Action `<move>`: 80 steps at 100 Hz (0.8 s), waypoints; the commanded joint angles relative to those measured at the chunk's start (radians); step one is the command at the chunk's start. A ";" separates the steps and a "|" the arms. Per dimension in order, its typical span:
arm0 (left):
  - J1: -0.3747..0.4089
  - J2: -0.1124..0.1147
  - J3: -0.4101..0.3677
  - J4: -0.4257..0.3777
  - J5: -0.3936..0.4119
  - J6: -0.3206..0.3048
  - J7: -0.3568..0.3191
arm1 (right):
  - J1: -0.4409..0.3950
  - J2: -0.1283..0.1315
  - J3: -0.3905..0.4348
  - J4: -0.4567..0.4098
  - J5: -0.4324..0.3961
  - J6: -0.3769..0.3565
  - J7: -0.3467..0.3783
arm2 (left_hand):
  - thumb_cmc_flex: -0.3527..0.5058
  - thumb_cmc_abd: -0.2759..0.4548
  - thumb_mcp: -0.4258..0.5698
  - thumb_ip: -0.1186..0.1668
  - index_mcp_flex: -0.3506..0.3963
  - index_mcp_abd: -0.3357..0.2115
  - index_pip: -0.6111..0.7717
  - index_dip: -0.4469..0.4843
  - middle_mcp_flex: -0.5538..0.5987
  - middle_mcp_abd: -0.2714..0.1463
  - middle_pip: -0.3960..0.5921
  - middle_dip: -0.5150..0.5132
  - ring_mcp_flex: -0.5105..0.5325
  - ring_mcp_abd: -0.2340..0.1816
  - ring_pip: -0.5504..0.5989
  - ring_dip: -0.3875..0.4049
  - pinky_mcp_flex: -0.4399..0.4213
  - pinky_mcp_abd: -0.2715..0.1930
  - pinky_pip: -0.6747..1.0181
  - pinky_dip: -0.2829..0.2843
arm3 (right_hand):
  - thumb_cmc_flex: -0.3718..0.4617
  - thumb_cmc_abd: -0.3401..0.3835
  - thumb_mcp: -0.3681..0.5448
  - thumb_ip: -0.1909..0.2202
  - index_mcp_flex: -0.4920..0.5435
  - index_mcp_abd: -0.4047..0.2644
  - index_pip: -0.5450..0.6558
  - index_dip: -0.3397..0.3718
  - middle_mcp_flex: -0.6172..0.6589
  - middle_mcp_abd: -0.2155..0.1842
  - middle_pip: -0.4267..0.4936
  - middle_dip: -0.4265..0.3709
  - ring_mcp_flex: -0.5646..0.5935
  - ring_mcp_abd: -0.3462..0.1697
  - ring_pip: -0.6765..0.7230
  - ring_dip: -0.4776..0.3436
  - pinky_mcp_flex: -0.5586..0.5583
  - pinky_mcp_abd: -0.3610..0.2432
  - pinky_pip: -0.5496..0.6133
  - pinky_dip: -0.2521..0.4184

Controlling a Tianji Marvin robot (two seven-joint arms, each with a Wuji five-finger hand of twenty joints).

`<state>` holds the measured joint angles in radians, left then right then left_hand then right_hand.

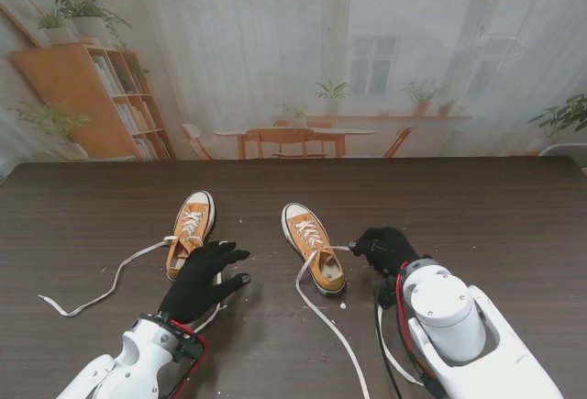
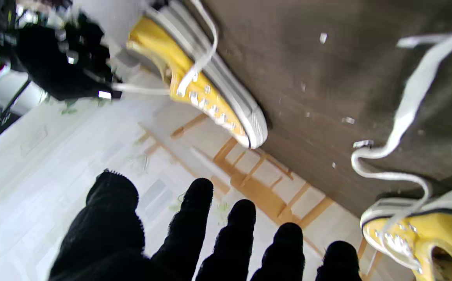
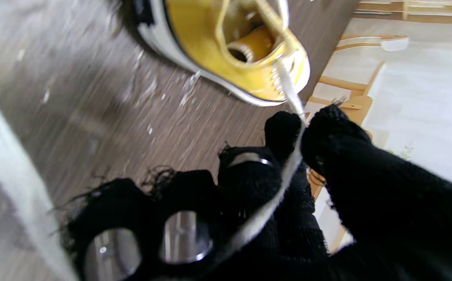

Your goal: Tie the shoelaces into a bow on the shoes

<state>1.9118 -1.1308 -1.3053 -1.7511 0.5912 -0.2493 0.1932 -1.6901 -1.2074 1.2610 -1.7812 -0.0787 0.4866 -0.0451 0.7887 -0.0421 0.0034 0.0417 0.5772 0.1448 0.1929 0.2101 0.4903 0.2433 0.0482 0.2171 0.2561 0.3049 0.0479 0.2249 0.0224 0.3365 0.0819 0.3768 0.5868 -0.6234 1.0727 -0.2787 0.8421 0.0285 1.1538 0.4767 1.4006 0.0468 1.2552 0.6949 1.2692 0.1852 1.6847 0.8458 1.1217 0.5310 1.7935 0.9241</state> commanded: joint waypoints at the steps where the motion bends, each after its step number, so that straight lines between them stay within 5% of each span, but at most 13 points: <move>1: 0.007 0.017 0.006 -0.070 0.030 0.061 -0.077 | 0.002 0.023 0.008 -0.011 0.024 -0.010 0.018 | -0.004 -0.002 0.001 -0.001 0.028 0.013 -0.004 0.018 0.034 0.025 0.016 0.031 0.050 0.029 0.017 0.028 0.041 -0.003 0.021 0.002 | -0.035 -0.006 -0.022 -0.006 0.016 -0.042 -0.006 -0.024 0.019 -0.017 0.040 0.025 0.035 -0.036 0.092 0.017 0.047 -0.024 0.224 0.015; 25: -0.070 0.060 0.081 -0.181 0.214 0.276 -0.280 | 0.015 0.055 0.023 -0.023 -0.056 -0.001 0.110 | -0.087 -0.015 -0.011 0.009 0.036 0.030 -0.021 0.025 0.127 0.036 0.107 0.114 0.217 0.101 0.138 0.160 0.260 0.151 0.184 0.126 | -0.052 -0.002 -0.023 -0.007 0.004 -0.038 -0.037 -0.040 -0.003 -0.007 0.026 0.040 0.034 -0.025 0.080 0.012 0.046 -0.022 0.217 0.019; 34: -0.122 0.070 0.150 -0.195 0.307 0.368 -0.326 | 0.019 0.066 0.022 -0.027 -0.078 0.005 0.142 | -0.107 -0.031 -0.010 0.012 0.059 0.053 -0.010 0.046 0.161 0.037 0.179 0.174 0.267 0.112 0.279 0.231 0.302 0.173 0.442 0.250 | -0.054 0.003 -0.027 -0.008 0.003 -0.035 -0.041 -0.042 -0.007 -0.003 0.023 0.042 0.034 -0.022 0.076 0.010 0.045 -0.020 0.211 0.019; 38: -0.146 0.072 0.185 -0.193 0.335 0.408 -0.332 | 0.021 0.069 0.018 -0.026 -0.096 0.003 0.147 | -0.108 -0.036 -0.010 0.014 0.070 0.062 -0.003 0.055 0.171 0.039 0.206 0.195 0.282 0.112 0.326 0.250 0.286 0.174 0.586 0.276 | -0.050 0.002 -0.026 -0.007 0.005 -0.036 -0.041 -0.042 -0.008 -0.002 0.022 0.044 0.034 -0.022 0.075 0.010 0.045 -0.018 0.210 0.018; 42: -0.171 0.072 0.222 -0.187 0.356 0.444 -0.334 | 0.021 0.073 0.016 -0.026 -0.109 0.001 0.156 | -0.106 -0.047 -0.008 0.018 0.087 0.080 0.009 0.078 0.184 0.044 0.253 0.233 0.301 0.109 0.405 0.276 0.265 0.171 0.851 0.222 | -0.050 0.004 -0.026 -0.007 0.006 -0.038 -0.041 -0.043 -0.008 -0.002 0.021 0.045 0.035 -0.021 0.075 0.009 0.045 -0.017 0.208 0.019; 49: -0.213 0.073 0.284 -0.170 0.391 0.497 -0.334 | 0.021 0.074 0.015 -0.028 -0.110 0.000 0.160 | -0.095 -0.060 -0.005 0.027 0.106 0.106 0.037 0.109 0.197 0.050 0.324 0.283 0.334 0.097 0.504 0.315 0.304 0.155 1.024 0.233 | -0.044 0.003 -0.024 -0.006 0.007 -0.036 -0.042 -0.043 -0.008 -0.003 0.020 0.047 0.035 -0.021 0.074 0.009 0.045 -0.016 0.206 0.019; 65: -0.315 0.071 0.419 -0.111 0.414 0.596 -0.335 | 0.019 0.075 0.016 -0.031 -0.102 0.006 0.169 | -0.072 -0.089 0.013 0.050 0.108 0.112 0.104 0.178 0.217 0.049 0.435 0.362 0.394 0.077 0.646 0.367 0.419 0.107 1.173 0.261 | -0.042 0.005 -0.025 -0.006 0.006 -0.036 -0.043 -0.042 -0.009 -0.002 0.018 0.050 0.035 -0.021 0.074 0.009 0.045 -0.014 0.205 0.021; 80: -0.395 0.069 0.516 -0.056 0.445 0.686 -0.340 | 0.016 0.077 0.015 -0.033 -0.114 0.007 0.170 | -0.053 -0.107 0.035 0.068 0.080 0.104 0.157 0.208 0.205 0.039 0.448 0.370 0.391 0.068 0.655 0.366 0.429 0.092 1.191 0.257 | -0.040 0.007 -0.025 -0.006 0.003 -0.033 -0.045 -0.042 -0.011 -0.002 0.016 0.053 0.034 -0.021 0.073 0.008 0.045 -0.013 0.202 0.021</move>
<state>1.5288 -1.0508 -0.7919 -1.8180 1.0220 0.4353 -0.1256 -1.6702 -1.1365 1.2765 -1.8080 -0.1820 0.4910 0.1085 0.7203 -0.1288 0.0088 0.0904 0.6605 0.1831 0.3217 0.3918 0.6979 0.2682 0.4775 0.5608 0.6447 0.3776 0.6837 0.5640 0.4362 0.4364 1.2381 0.6182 0.5657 -0.6232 1.0712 -0.2785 0.8422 0.0212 1.1150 0.4509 1.3811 0.0468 1.2556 0.7298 1.2693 0.1851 1.6857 0.8466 1.1296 0.5220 1.7961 0.9301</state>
